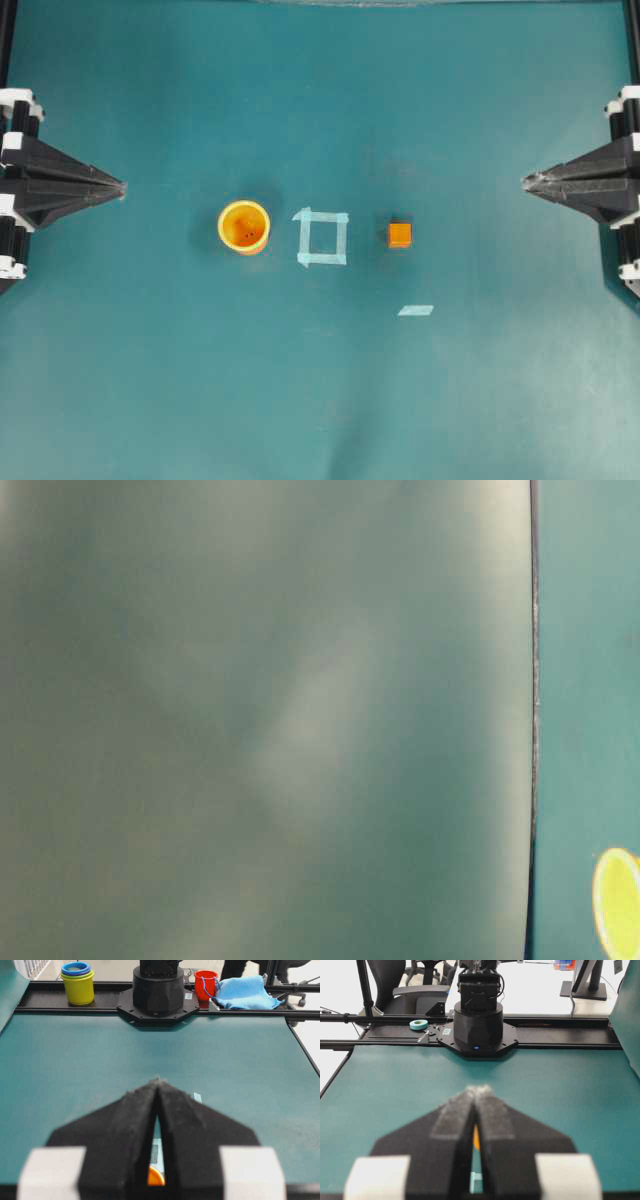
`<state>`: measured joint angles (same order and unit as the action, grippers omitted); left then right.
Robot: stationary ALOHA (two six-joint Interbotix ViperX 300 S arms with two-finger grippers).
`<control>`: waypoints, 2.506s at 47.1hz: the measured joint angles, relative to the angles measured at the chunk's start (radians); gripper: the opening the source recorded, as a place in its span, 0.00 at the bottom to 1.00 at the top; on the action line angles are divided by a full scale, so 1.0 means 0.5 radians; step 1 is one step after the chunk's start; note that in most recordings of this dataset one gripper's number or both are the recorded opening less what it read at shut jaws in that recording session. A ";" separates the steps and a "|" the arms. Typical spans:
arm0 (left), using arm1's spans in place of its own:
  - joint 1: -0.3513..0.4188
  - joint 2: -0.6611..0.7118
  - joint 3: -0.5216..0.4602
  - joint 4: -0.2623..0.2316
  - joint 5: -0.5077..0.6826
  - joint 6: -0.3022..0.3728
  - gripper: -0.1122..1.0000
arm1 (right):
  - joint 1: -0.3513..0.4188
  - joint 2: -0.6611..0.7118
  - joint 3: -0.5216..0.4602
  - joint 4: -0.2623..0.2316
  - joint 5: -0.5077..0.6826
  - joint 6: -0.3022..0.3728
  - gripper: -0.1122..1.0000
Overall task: Move the block to the right with right arm.
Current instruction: 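Move the right gripper left toward the orange cube, opening it, then close the right gripper on the orange cube and lift it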
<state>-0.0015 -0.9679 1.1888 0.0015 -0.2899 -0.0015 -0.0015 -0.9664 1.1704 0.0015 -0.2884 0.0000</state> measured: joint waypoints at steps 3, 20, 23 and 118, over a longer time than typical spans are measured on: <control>0.000 0.000 -0.015 0.003 0.034 -0.015 0.10 | -0.003 0.003 0.000 0.000 0.003 0.006 0.10; -0.003 0.006 -0.049 0.009 0.190 -0.025 0.10 | -0.015 0.064 -0.071 0.031 0.132 0.021 0.12; -0.003 0.006 -0.049 0.009 0.193 -0.028 0.10 | -0.018 0.083 -0.080 0.052 0.141 0.021 0.16; -0.003 0.006 -0.049 0.012 0.267 -0.015 0.10 | -0.095 1.960 -0.433 0.021 0.126 0.031 0.64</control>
<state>-0.0031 -0.9649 1.1643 0.0077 -0.1565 -0.0092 -0.0491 0.0138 0.9541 0.0123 -0.2255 0.0153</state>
